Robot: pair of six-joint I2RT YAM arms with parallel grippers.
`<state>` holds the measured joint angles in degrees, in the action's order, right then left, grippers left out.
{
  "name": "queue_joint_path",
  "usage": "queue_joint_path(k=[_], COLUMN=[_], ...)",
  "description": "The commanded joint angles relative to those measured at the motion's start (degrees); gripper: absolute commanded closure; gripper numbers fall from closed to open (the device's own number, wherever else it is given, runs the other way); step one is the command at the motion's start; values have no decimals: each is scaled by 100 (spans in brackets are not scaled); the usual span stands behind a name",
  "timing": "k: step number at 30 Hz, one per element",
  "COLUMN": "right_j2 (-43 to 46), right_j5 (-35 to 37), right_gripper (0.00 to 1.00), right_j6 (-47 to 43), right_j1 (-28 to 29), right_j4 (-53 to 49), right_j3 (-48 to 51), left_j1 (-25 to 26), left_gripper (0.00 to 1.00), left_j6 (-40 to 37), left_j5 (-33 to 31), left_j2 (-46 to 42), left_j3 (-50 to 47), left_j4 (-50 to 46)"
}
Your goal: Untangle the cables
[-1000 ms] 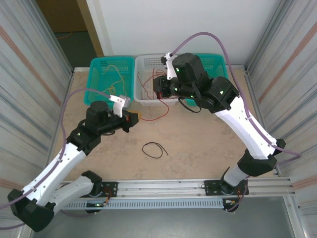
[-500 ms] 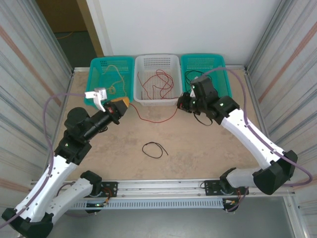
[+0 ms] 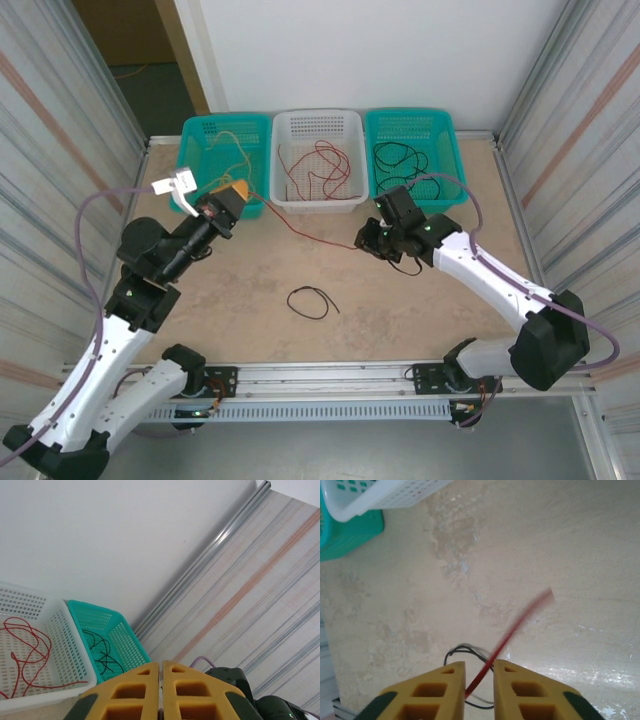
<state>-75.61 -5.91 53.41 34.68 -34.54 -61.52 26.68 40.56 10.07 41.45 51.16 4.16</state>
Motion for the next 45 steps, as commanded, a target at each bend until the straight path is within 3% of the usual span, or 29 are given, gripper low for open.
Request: queue_joint_path(k=[1, 7, 11, 14, 18, 24, 29, 36, 39, 45], right_j2=[130, 556, 539, 170, -436, -933, -1112, -1247, -1280, -1263], right_j5=[604, 999, 842, 986, 1063, 837, 591, 692, 740, 856], right_gripper=[61, 41, 28, 26, 26, 28, 35, 58, 62, 92], right_j6=[-287, -1337, -2346, -2866, -3203, -3463, -3493, -3452, -3451, -3443], right_j1=[-27, 70, 871, 1611, 2147, 2272, 2274, 2272, 2271, 2270], right_j4=[-584, -1096, -921, -911, -805, -413, -287, -342, -342, -353], right_j3=[-506, -1194, -1769, -2295, -2918, -3226, -3260, -3235, -3259, -3332], left_j1=[-111, -338, -438, -504, -557, -576, -602, -641, -671, -746], left_gripper=[100, 100, 100, 100, 100, 100, 100, 100, 100, 100], left_j6=[-50, -416, -669, -728, -673, -612, -452, -335, -269, -265], left_j5=[-223, 102, 523, 948, 1437, 1718, 1940, 2108, 2203, 2062], left_j2=[-21, 279, 636, 966, 1250, 1313, 1331, 1356, 1366, 1287], left_j3=[408, 920, 1236, 1488, 1703, 1759, 1729, 1739, 1740, 1708], left_j4=[-383, -1565, -2097, -2322, -2371, -2297, -2119, -2008, -1947, -1971])
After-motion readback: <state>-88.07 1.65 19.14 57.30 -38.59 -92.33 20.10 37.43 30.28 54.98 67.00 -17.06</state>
